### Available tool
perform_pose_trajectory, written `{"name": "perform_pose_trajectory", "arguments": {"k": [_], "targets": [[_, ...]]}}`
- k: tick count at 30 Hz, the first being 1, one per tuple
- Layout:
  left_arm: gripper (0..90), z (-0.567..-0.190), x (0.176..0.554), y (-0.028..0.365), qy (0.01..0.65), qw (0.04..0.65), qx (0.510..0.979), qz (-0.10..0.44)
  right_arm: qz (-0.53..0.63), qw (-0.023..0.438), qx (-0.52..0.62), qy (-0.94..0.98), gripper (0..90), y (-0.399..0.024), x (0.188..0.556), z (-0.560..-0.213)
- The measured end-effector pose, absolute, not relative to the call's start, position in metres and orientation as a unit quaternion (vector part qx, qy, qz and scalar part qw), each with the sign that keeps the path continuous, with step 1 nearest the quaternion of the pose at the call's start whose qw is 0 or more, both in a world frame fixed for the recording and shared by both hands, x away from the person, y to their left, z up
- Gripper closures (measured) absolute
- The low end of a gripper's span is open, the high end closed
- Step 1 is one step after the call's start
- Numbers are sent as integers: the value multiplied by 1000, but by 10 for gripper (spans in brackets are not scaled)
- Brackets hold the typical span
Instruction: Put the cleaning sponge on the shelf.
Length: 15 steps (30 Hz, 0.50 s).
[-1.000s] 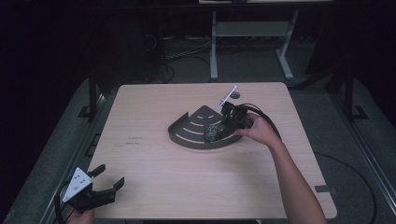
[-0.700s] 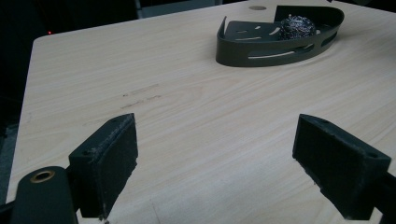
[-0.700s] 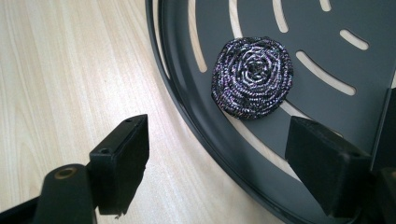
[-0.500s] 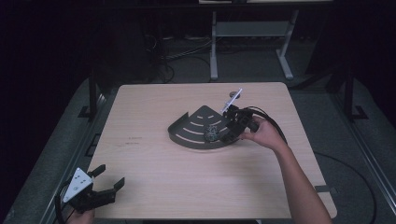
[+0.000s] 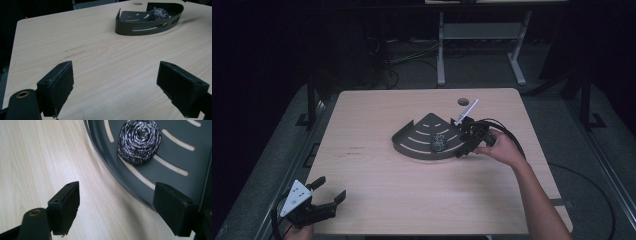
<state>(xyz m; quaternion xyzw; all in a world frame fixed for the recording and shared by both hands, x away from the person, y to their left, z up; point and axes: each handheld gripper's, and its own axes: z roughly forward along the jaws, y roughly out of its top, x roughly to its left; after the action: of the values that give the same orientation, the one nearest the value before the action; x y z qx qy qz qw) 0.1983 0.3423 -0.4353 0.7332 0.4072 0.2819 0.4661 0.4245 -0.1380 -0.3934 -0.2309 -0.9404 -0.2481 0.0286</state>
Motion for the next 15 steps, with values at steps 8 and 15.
{"name": "perform_pose_trajectory", "arguments": {"k": [8, 15], "targets": [[133, -436, 198, 342, 408, 465, 734, 281, -237, 32, -233, -943, 209, -145, 417, -396], [133, -436, 198, 342, 408, 465, 734, 281, -246, 23, -231, -941, 207, -148, 412, -389]]}}
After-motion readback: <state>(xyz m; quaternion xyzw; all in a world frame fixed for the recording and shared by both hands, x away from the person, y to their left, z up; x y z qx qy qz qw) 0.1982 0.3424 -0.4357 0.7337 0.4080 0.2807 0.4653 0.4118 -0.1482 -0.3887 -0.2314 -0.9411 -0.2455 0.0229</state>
